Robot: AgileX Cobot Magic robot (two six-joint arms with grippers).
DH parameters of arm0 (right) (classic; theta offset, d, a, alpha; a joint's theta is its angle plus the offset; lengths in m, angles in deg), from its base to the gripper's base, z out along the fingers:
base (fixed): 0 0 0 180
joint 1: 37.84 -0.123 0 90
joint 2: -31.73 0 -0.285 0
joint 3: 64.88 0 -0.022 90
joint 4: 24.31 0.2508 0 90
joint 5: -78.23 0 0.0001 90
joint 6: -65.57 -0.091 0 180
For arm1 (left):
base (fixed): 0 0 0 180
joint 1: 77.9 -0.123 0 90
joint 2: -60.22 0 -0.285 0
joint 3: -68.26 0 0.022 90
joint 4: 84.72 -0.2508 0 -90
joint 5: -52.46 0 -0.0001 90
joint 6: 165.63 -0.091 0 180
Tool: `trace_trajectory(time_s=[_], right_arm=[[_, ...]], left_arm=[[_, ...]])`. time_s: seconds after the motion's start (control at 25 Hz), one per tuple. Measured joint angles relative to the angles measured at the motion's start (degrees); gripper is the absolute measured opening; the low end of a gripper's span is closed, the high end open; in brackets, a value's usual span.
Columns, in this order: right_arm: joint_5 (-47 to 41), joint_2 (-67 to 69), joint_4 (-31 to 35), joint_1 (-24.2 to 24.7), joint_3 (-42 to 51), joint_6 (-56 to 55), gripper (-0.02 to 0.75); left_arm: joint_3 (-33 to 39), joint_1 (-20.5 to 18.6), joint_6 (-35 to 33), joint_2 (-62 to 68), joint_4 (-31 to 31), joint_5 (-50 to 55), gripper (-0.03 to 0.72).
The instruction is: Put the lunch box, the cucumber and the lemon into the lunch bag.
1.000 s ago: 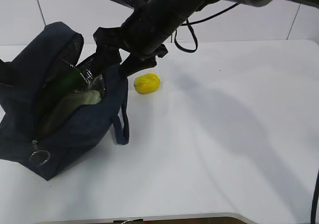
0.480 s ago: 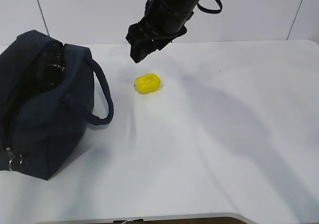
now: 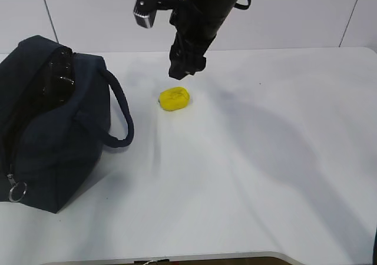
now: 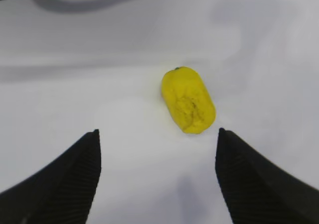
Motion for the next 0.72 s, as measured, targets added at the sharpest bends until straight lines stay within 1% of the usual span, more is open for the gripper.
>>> trace_trajectory(time_s=[0.08,0.16,0.32,0.56,0.72], right_arm=[[-0.1,1.0,0.0,0.0,0.0,5.5,0.566],[-0.1,2.4,0.0,0.0,0.0,8.2,0.566],[0.4,5.2,0.0,0.0,0.0,9.5,0.566],[5.9,7.6,-1.0,0.0,-0.2,9.9,0.582],[8.0,9.1,-1.5,0.0,-0.3,9.9,0.589]], left_arm=[[0.0,0.0,0.0,0.0,0.0,-0.1,0.0],[0.0,0.0,0.0,0.0,0.0,-0.2,0.0],[0.0,0.0,0.0,0.0,-0.1,-0.3,0.0],[0.0,0.0,-0.3,0.0,-0.1,-0.6,0.0],[0.0,0.0,-0.8,0.0,-0.1,-0.6,0.0]])
